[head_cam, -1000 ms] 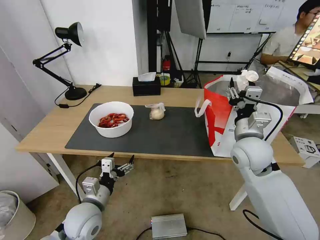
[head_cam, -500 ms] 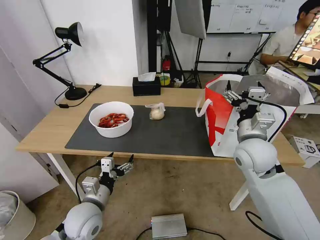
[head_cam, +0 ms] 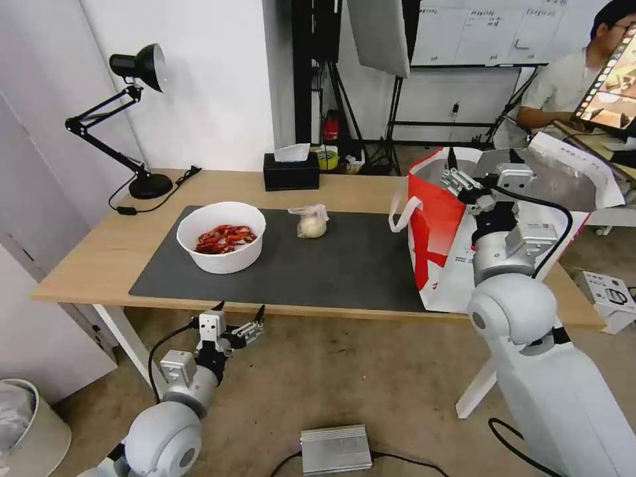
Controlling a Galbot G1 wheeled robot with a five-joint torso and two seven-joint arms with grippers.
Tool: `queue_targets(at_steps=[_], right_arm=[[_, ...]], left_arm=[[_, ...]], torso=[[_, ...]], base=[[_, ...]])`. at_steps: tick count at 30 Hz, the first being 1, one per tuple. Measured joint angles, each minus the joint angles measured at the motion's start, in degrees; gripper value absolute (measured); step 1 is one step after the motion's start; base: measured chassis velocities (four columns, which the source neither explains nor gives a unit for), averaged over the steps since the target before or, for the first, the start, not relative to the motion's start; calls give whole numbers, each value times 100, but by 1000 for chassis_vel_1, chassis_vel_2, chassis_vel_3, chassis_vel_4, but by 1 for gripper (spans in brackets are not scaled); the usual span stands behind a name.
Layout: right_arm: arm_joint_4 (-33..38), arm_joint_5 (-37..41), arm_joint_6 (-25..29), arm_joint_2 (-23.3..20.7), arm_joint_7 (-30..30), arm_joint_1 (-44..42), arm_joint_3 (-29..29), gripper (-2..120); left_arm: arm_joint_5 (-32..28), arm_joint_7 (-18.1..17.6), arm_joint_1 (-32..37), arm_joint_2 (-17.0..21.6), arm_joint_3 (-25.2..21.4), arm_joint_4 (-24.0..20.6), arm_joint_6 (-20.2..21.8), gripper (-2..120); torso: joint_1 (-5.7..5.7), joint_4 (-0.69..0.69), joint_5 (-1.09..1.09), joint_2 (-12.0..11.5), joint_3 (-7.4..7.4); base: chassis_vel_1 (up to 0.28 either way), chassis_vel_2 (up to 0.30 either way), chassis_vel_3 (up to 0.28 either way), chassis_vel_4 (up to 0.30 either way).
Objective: Pick up the trash from the table and place it into the takeout bag.
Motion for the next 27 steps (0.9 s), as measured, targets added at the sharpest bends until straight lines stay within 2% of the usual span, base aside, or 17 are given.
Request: queue_targets(at_steps=[5, 6, 7, 10, 13, 16, 22, 27], right_arm=[[184, 421, 83, -77, -521, -181, -19, 100], [325, 685, -21, -165, -798, -336, -23, 100], [325, 685, -21, -165, -798, -336, -23, 100], [562, 1049, -472, -438, -1150, -705, -18, 100], [630, 1147, -589, -508, -1185, -806, -18, 100], [796, 1310, -1045, -683, -1226, -1152, -78, 100], [957, 1238, -1652, -708, -1001, -1615, -129, 100], [1024, 1082, -1724, -667, -864, -1955, -106, 100]], left_arm=[[-22, 0, -18, 27, -11, -1, 0, 100], [-30, 9, -23, 62, -23, 16, -7, 100], [-30, 9, -23, 62, -23, 16, -7, 100], [-72, 50, -26, 129, -74, 59, -44, 100], [-82, 56, -26, 147, -86, 62, -50, 100], [-140, 70, -55, 193, -110, 69, -69, 100], [-173, 83, -99, 206, -90, 80, -80, 100], [-196, 89, -104, 230, -93, 106, -90, 100]], torso=[[0, 1, -1, 0, 0], [0, 0, 1, 0, 0], [0, 0, 1, 0, 0], [0, 0, 1, 0, 0], [0, 0, -1, 0, 0], [0, 0, 0, 0, 0], [0, 0, 0, 0, 0], [0, 0, 0, 0, 0]], base=[[0, 0, 0, 0], [0, 0, 0, 0], [0, 0, 0, 0], [0, 0, 0, 0], [0, 0, 0, 0], [0, 0, 0, 0], [0, 0, 0, 0], [0, 0, 0, 0]])
